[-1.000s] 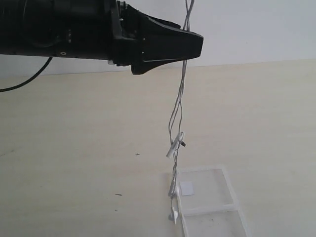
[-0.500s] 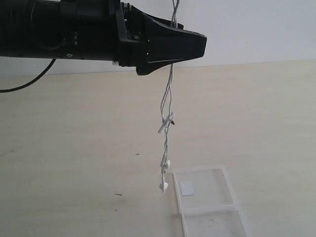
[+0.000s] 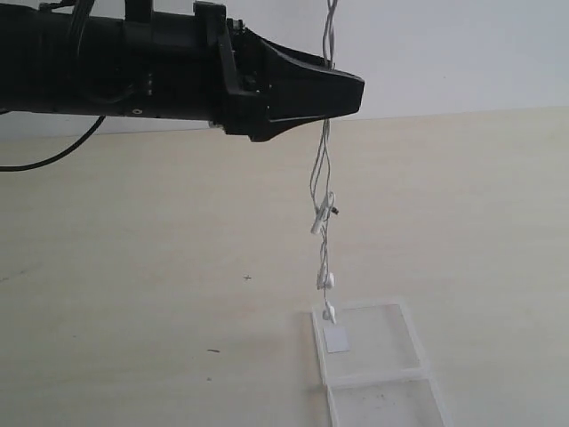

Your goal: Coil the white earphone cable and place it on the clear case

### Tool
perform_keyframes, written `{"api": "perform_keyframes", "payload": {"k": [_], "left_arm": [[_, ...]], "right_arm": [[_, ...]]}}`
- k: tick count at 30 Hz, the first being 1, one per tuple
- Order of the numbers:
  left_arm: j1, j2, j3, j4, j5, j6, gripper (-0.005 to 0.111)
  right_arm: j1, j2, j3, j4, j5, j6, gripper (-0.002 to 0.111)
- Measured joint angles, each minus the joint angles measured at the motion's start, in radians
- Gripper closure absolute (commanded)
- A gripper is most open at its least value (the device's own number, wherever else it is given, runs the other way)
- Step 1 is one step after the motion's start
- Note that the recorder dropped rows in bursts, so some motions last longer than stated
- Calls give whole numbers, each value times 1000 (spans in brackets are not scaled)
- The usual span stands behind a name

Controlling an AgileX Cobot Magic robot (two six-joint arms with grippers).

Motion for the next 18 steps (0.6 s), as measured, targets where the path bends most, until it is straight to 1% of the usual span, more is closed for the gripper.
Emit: {"api": "perform_keyframes", "payload": {"k": [18], "left_arm": [[0,0,0,-4,-31,20,59]], "right_arm": [[0,0,0,0,0,-2,108]]}}
